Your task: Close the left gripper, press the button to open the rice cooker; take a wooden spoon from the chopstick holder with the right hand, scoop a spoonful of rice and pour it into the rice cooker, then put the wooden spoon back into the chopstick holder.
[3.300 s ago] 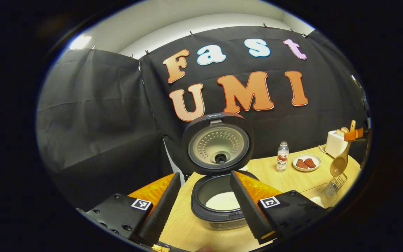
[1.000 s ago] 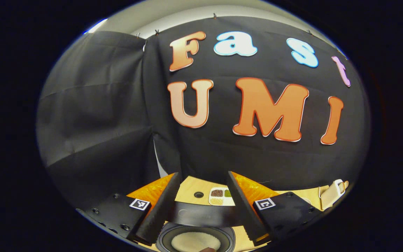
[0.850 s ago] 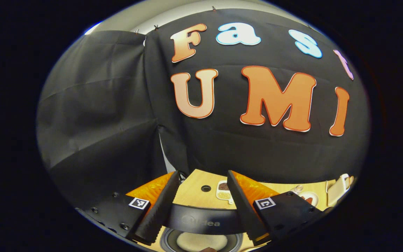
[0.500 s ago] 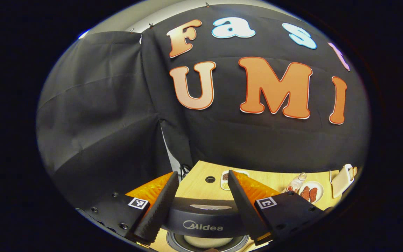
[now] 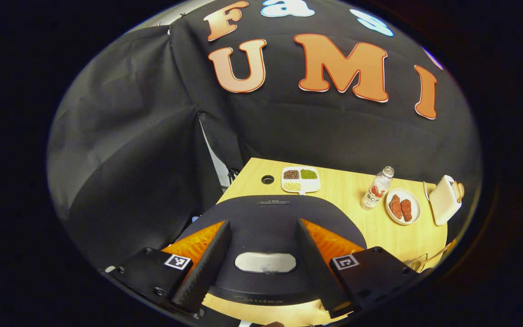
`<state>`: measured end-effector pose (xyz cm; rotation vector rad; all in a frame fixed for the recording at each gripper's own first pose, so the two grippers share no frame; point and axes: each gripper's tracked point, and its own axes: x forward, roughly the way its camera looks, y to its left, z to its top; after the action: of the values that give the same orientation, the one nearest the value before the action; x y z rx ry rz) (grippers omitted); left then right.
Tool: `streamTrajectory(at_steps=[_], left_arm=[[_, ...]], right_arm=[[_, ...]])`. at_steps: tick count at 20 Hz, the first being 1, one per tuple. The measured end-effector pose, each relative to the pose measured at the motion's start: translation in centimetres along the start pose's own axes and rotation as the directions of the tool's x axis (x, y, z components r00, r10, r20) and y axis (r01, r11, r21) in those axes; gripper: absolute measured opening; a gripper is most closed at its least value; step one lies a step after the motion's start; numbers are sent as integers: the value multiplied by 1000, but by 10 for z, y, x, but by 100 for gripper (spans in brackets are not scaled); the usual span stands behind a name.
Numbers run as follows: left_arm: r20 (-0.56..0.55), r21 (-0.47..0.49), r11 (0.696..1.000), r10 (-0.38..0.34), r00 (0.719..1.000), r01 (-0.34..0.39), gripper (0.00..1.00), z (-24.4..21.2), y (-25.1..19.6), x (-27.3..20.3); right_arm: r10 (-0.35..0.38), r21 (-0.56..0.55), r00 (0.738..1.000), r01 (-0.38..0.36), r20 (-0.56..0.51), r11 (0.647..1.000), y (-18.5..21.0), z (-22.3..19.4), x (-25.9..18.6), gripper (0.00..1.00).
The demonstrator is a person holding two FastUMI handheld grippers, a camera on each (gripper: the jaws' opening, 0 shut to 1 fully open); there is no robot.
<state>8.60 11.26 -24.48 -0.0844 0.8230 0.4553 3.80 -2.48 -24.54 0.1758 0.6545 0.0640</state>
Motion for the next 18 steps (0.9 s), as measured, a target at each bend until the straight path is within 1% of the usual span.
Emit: streamTrajectory(at_steps=[2, 5, 7, 9, 10, 11, 12, 13, 14, 15, 16, 17, 18], left_arm=[[-33, 4, 1000, 9, 999, -9, 96, -10, 0, 1], [-117, 20, 1000, 12, 993, -10, 98, -32, -3, 9], [-207, 28, 1000, 17, 978, -11, 97, -56, -2, 15], [-308, 14, 1000, 10, 951, -6, 98, -79, -7, 23], [-278, 12, 1000, 18, 961, -15, 98, -74, -7, 29], [-317, 26, 1000, 24, 948, -17, 95, -75, -10, 30], [-324, 50, 999, 27, 946, -11, 93, -75, -9, 26], [-326, 76, 997, 29, 945, -4, 94, -74, -9, 29], [-339, 94, 996, 31, 940, 1, 94, -75, -10, 28], [-334, 90, 996, 30, 942, 0, 94, -73, -11, 30], [-346, 67, 998, 26, 938, -3, 93, -75, -9, 30], [-338, 16, 1000, -9, 941, 15, 94, -71, -12, 32], [-335, -50, 998, -52, 941, 37, 92, -70, -16, 37]], right_arm=[[7, -12, 1000, -7, -3, 1000, 2, -2, 0, 90], [14, -16, 1000, -14, -3, 1000, 3, -5, -3, 90], [15, -5, 1000, -15, 0, 1000, 1, -6, -4, 90], [14, 1, 1000, -14, 1, 1000, -1, -6, -5, 90], [15, 0, 1000, -15, 2, 1000, -1, -5, -5, 90], [14, -3, 1000, -14, 3, 1000, -1, -3, -6, 90], [18, -4, 1000, -18, 5, 1000, 1, -2, -6, 90], [20, -6, 1000, -20, 4, 1000, 1, -1, -5, 90], [26, -8, 1000, -26, 6, 1000, 3, 0, -5, 90], [30, -13, 1000, -30, 5, 999, 6, 1, -5, 90], [33, -21, 999, -33, 4, 999, 7, 1, -4, 90], [37, -29, 999, -36, 5, 999, 8, 2, -4, 90], [38, -34, 999, -38, 6, 999, 9, 2, -4, 90]])
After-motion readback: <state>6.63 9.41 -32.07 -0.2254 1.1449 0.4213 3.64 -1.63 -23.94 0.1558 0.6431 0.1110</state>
